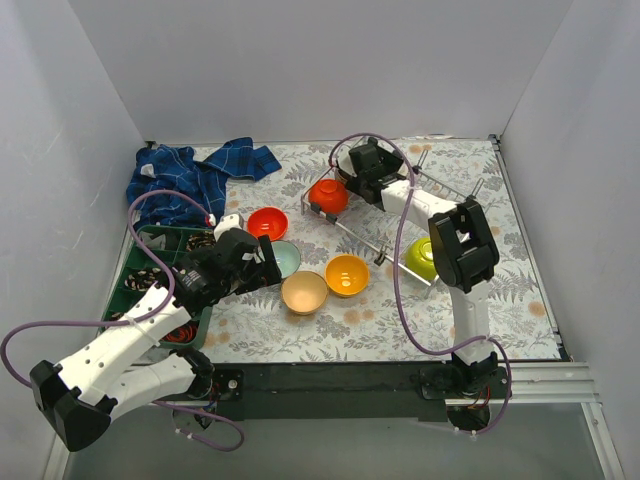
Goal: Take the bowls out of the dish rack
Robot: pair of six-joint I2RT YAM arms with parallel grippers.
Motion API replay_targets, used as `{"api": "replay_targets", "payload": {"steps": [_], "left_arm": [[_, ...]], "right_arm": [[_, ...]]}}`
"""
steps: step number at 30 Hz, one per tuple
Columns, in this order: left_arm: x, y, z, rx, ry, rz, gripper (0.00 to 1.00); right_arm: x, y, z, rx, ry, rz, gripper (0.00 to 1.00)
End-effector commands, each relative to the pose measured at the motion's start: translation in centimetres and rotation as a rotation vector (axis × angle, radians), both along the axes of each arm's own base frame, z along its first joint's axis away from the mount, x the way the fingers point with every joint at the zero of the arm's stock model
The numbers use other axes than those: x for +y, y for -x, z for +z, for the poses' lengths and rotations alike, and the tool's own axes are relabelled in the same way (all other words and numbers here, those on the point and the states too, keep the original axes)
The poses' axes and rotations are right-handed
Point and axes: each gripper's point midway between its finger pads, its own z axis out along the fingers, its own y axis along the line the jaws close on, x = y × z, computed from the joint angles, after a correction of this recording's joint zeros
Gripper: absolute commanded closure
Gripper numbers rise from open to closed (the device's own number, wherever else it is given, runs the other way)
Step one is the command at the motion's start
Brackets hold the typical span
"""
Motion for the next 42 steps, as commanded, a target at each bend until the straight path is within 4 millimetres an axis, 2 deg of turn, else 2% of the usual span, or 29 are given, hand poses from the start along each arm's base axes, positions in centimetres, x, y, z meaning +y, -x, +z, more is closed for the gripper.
{"api": "replay_targets", "payload": {"steps": [1,10,14,15,19,27,30,33,36,42], "left_arm": [[0.4,-0.1,1.3,-0.029,0.014,0.022,0.02],[0.4,0.0,1.5,-0.025,0.015,0.017,0.02],[0.5,0.1,1.3,-0.013,0.008,0.017,0.02],[0.5,0.1,1.5,-0.016,0.01,0.017,0.02],[0.7,0.3,1.5,-0.011,0.007,0.018,0.02],[0.9,0.6,1.7,-0.003,0.016,0.033,0.02],[1.0,0.8,1.7,-0.001,0.017,0.035,0.02],[1.1,0.8,1.8,-0.003,0.022,0.041,0.02],[1.0,0.8,2.3,-0.014,0.034,0.043,0.02],[1.1,0.7,2.8,-0.032,0.046,0.045,0.02]], "right_arm": [[0.9,-0.3,-1.2,-0.005,-0.009,0.03,0.02],[1.0,0.3,-4.0,0.045,-0.003,0.042,0.01],[0.2,0.4,-5.4,0.06,0.047,0.029,0.01],[0.4,-0.2,-5.0,0.024,0.037,0.027,0.02],[0.0,-0.2,-5.3,-0.006,0.057,0.015,0.02],[-0.2,0.0,-7.3,0.019,0.09,0.028,0.03],[-0.2,0.0,-7.4,0.021,0.09,0.029,0.05],[0.0,0.0,-7.3,0.02,0.085,0.034,0.09],[0.1,0.1,-6.7,0.012,0.063,0.036,0.18],[-0.1,0.6,-5.2,-0.004,0.045,0.035,0.47]]}}
